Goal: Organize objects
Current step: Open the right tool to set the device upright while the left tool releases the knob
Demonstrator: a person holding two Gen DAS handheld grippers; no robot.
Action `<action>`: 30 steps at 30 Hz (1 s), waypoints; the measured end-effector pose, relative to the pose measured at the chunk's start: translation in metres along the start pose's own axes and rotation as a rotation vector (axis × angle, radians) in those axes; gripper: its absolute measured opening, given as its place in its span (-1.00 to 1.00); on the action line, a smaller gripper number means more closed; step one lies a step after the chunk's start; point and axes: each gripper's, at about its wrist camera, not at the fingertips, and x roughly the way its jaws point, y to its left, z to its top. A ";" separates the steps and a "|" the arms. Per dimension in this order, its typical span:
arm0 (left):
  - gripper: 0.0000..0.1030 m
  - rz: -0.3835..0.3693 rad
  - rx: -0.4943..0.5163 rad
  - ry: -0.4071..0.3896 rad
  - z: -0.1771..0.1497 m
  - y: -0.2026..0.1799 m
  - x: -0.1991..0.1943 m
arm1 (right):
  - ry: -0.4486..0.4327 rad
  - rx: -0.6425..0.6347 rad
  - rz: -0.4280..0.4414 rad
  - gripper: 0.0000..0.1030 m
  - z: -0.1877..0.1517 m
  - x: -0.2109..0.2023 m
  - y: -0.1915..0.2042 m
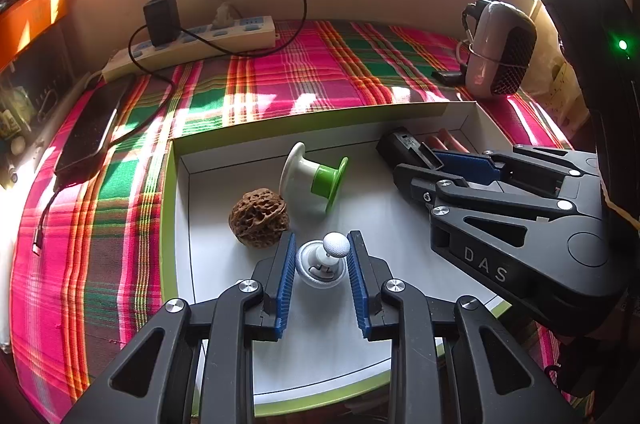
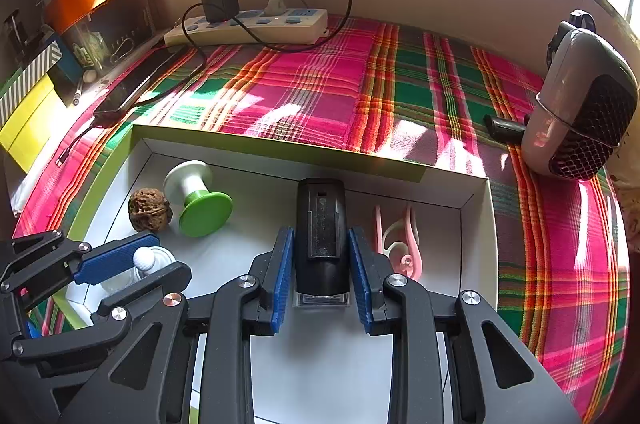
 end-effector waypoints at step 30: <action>-0.51 0.010 -0.007 -0.040 -0.006 0.001 -0.022 | -0.037 0.019 -0.006 -0.13 -0.007 -0.020 0.008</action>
